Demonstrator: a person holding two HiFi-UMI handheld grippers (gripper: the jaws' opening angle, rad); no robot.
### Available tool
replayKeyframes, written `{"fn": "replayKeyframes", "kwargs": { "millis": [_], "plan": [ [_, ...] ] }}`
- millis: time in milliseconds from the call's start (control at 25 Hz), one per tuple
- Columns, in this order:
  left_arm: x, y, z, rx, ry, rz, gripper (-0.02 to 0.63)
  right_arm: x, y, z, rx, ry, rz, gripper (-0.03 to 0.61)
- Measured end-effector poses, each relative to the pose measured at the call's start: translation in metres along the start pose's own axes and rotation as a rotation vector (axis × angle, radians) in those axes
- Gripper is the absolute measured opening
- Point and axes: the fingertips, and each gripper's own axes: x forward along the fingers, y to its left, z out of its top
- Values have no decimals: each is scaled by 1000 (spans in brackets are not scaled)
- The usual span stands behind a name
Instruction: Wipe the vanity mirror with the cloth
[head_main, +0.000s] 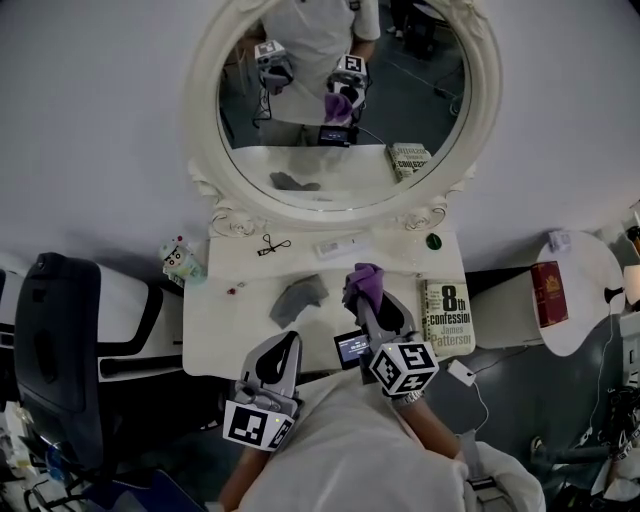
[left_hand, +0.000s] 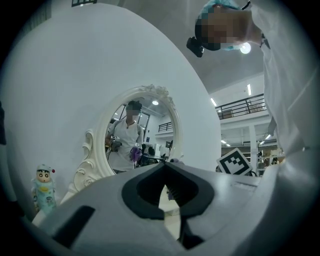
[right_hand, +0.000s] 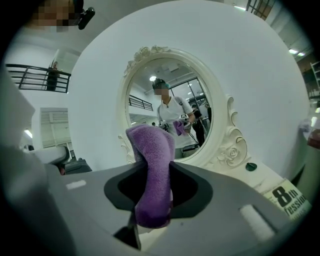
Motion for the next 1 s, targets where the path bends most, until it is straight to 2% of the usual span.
{"fn": "replayKeyframes", "kwargs": {
  "millis": [160,400,1000],
  "plan": [
    [0,0,-2,-5,8,3,8,-3,5,7,17,-28,30,114],
    [3,-2,-3,-9,10,-6,8,-11,19,4,-66,-20,62,103],
    [-3,-14,-10,0,33,-36,8,-17,35,-7,-62,-8,101,104]
  ]
}}
